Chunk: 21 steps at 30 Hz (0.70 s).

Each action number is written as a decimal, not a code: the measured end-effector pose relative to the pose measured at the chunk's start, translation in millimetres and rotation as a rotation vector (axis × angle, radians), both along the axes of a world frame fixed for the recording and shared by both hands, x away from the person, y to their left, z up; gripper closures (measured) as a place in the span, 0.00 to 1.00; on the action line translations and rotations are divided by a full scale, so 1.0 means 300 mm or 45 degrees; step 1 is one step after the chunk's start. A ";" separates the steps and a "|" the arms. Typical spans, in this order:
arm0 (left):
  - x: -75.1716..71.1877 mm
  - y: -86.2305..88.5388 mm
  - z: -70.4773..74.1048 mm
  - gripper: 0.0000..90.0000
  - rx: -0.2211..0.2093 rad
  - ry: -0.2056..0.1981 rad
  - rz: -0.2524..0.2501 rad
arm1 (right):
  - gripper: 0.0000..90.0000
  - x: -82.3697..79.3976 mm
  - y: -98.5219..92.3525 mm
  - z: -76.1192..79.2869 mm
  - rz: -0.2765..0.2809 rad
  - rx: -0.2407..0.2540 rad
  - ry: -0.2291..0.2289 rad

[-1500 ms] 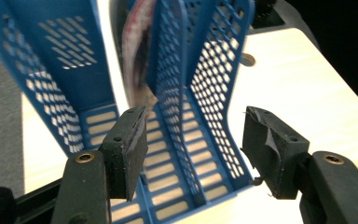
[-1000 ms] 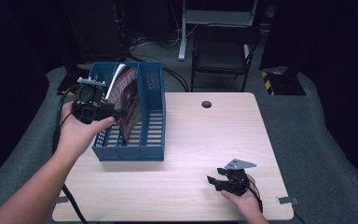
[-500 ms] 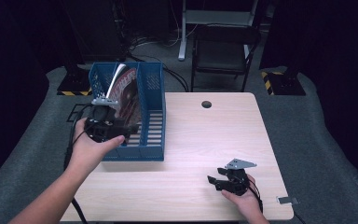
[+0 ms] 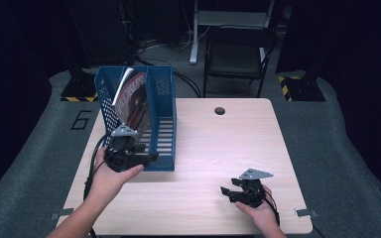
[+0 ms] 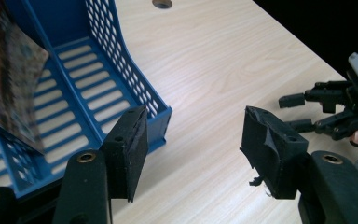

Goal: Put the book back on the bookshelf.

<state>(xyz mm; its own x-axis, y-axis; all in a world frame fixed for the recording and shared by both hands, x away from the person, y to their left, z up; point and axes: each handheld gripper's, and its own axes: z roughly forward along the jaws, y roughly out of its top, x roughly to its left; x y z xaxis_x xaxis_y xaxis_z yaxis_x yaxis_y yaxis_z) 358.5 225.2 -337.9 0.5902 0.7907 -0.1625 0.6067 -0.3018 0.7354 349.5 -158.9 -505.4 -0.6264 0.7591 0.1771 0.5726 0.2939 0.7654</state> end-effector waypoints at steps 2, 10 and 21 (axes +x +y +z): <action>-0.009 0.001 -0.032 0.45 0.008 0.004 0.003 | 0.44 -0.001 0.001 0.001 0.000 0.005 0.004; -0.044 0.015 -0.134 0.45 -0.002 -0.005 -0.012 | 0.44 -0.002 0.002 0.001 0.000 0.005 0.004; -0.076 0.030 -0.251 0.45 -0.034 0.011 -0.045 | 0.44 -0.004 0.003 0.000 -0.005 0.007 0.002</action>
